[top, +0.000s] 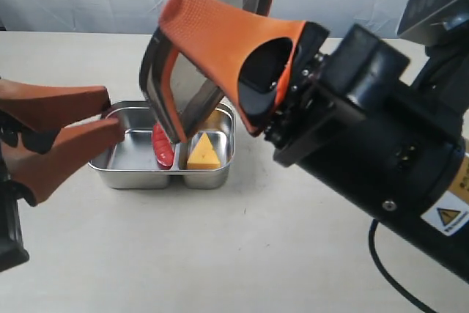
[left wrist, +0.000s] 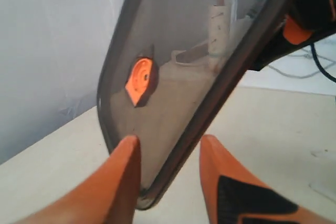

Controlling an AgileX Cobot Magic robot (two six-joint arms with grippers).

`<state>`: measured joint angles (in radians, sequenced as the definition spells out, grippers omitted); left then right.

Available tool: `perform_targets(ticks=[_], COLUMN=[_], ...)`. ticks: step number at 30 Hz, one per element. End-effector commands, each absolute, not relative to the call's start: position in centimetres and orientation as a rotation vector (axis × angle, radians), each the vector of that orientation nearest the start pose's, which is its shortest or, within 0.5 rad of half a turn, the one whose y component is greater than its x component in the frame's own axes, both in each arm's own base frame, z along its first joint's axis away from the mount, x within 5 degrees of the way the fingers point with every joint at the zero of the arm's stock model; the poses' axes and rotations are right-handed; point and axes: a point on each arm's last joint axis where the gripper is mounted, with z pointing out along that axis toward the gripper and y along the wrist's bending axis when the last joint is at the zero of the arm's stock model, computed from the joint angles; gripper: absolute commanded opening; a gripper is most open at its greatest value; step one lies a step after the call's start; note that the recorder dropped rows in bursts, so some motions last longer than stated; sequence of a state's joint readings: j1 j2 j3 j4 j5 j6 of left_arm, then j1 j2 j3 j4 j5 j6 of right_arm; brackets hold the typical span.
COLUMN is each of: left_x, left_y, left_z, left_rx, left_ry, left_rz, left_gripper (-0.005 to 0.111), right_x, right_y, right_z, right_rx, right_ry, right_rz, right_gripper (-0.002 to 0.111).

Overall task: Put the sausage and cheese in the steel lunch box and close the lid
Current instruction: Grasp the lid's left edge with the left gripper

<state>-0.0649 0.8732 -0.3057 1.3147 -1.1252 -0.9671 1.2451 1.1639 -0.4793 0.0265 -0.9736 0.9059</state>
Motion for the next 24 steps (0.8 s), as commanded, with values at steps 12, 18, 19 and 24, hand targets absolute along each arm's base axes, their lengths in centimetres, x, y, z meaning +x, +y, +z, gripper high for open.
perform_targets(ticks=[12, 18, 19, 24], left_x=[12.0, 12.1, 12.2, 12.3], left_y=[-10.5, -10.5, -10.5, -10.4], left_z=[26.2, 26.3, 26.3, 26.3], left_rx=[1.12, 1.096, 1.09, 1.104], left_ry=[1.325, 1.321, 1.328, 1.305], left_rz=[-0.588, -0.589, -0.579, -0.535], left_gripper=[0.037, 0.037, 0.037, 0.037], right_x=[8.0, 8.0, 8.0, 8.0], right_y=[22.5, 22.6, 22.6, 22.6], right_z=[30.3, 30.1, 30.1, 30.1], right_rx=[-0.117, -0.12, -0.12, -0.12], right_ry=[1.307, 1.333, 1.336, 1.336], right_rz=[1.951, 1.94, 1.939, 1.939], right_gripper=[-0.001, -0.001, -0.001, -0.001])
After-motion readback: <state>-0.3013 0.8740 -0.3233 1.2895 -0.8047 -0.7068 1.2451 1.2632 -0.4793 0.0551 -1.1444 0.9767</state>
